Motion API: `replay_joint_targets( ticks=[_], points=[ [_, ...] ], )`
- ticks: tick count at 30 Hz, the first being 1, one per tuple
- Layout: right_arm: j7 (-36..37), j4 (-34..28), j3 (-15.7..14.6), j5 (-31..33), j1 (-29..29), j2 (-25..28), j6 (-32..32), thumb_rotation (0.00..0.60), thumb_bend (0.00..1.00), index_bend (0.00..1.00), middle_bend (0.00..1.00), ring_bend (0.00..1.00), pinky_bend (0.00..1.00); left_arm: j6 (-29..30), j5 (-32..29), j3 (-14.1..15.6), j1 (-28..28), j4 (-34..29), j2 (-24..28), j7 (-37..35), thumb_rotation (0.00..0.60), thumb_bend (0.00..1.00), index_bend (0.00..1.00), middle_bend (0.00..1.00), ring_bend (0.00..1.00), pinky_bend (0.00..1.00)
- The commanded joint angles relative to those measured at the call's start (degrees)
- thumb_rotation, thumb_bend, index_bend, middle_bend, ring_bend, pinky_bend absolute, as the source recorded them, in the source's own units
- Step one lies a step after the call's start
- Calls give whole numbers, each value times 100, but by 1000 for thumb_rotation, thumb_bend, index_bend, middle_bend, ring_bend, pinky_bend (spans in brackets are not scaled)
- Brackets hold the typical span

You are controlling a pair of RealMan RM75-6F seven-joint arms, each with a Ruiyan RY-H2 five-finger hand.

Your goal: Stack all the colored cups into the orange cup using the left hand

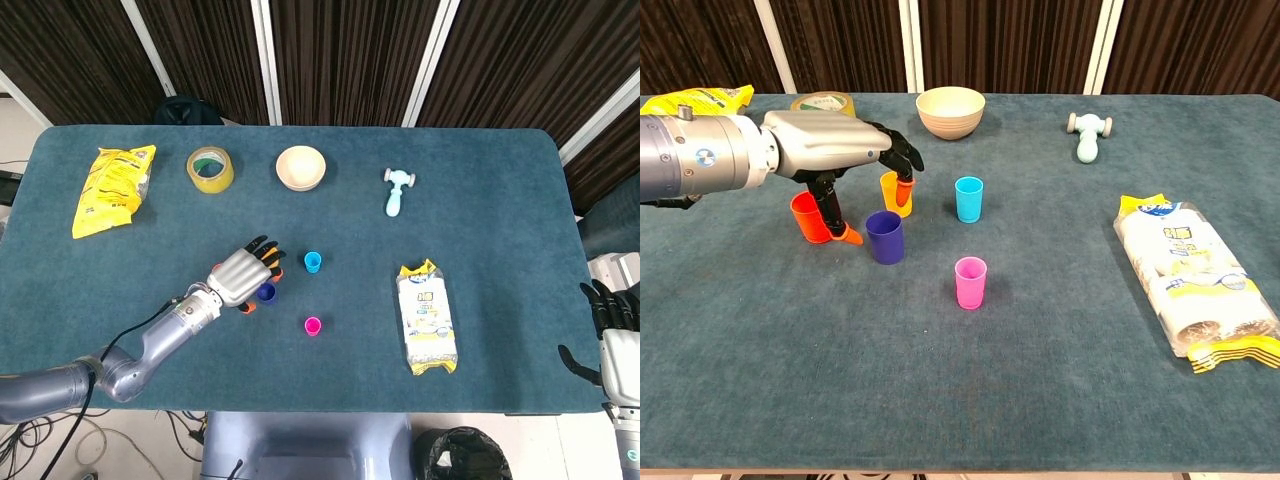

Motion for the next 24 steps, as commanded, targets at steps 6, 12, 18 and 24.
replay_joint_targets(
  ticks=[6,12,18,24],
  points=[
    [25,3,3,16,3,-10,-20,600,324,95,78,124,39,25,-56,52,-50,119,-65,103,600,152,421,117,0,0],
    [19,5,13,41,6,-23,-29,600,324,95,78,123,39,56,-117,50,-107,231,-173,152,600,153,420,117,0,0],
    [17,1,26,75,4,-29,-36,600,324,95,78,124,39,59,-145,86,-148,305,-254,196,600,168,428,119,0,0],
    [24,-14,41,109,-5,-29,-28,600,324,95,78,123,39,37,-169,130,-187,346,-303,233,600,179,444,123,0,0]
  ],
)
